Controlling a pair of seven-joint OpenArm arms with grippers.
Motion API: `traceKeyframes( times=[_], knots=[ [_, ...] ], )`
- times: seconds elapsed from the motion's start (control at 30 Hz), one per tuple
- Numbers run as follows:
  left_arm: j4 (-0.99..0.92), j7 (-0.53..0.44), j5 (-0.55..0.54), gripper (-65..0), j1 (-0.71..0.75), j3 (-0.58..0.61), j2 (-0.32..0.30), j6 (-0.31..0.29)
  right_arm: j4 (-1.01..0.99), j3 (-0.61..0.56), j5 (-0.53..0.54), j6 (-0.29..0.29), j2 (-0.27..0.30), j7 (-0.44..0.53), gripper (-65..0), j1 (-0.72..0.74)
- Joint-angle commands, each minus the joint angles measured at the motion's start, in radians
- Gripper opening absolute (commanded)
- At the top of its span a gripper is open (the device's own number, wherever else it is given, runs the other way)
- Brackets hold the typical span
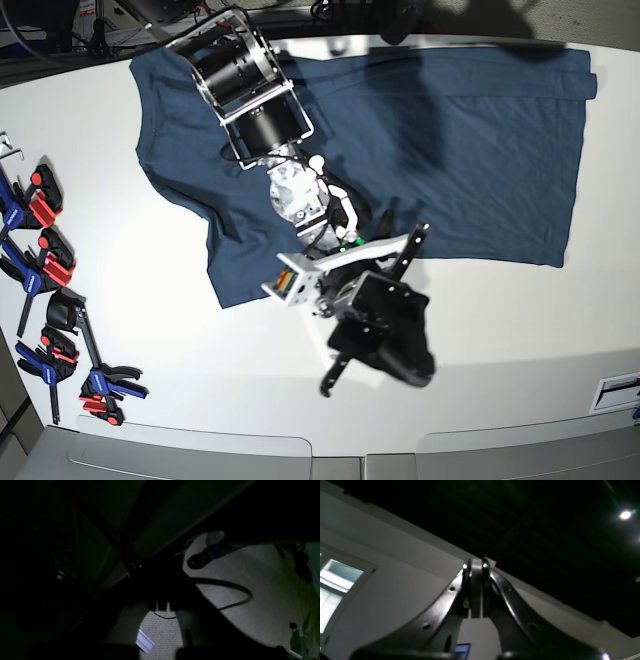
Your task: Fold the T-shirt properly
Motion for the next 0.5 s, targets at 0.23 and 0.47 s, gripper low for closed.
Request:
traceKeyframes(
  times=[0.23,0.47],
  knots=[
    [0.011,-0.133,-0.008,-65.0,0.008,0.008,0.024,-0.038,0.017,0.142,0.006,-0.004,-0.010,-0.011,-65.0,0.036],
    [0.011,-0.133,-0.008,-65.0,0.008,0.008,0.024,-0.038,0.017,0.263,0.007,-0.004,-0.010,-0.051,-65.0,0.036]
  ],
)
